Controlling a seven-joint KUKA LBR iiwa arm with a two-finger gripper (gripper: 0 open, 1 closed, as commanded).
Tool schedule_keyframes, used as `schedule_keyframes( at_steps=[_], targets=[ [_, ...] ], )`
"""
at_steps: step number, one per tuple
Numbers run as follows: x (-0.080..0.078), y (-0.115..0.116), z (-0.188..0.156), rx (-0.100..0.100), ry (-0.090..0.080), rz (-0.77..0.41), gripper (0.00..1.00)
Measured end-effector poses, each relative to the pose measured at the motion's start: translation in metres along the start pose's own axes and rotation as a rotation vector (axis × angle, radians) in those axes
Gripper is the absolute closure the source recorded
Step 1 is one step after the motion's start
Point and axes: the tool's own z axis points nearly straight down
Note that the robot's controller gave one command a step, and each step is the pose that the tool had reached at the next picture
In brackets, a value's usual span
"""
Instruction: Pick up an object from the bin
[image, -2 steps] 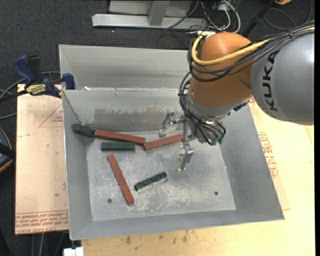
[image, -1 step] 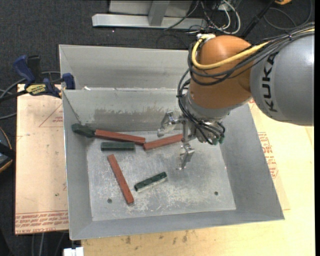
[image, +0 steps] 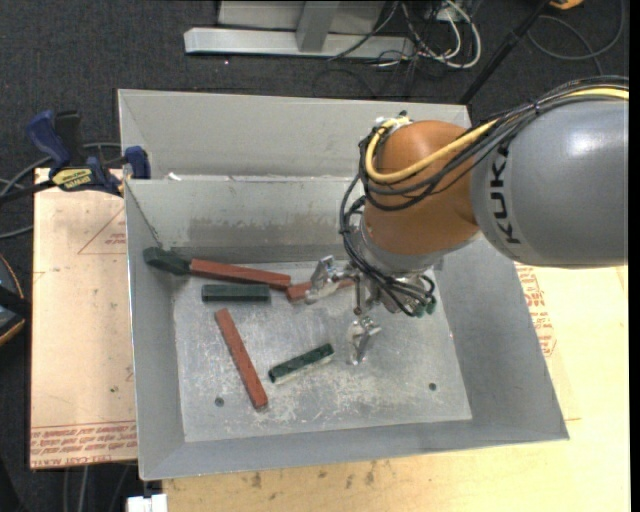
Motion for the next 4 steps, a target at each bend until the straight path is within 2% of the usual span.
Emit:
schedule_keyframes(
  at_steps=[1, 2, 3, 4],
  targets=[
    [-0.008, 0.024, 0.086, 0.000, -0.012, -0.080, 1.00],
    [-0.008, 0.024, 0.086, 0.000, -0.012, -0.079, 1.00],
    [0.013, 0.018, -0.027, -0.002, 0.002, -0.129, 1.00],
    [0.013, 0.018, -0.027, -0.002, 0.002, -0.128, 1.00]
  ],
)
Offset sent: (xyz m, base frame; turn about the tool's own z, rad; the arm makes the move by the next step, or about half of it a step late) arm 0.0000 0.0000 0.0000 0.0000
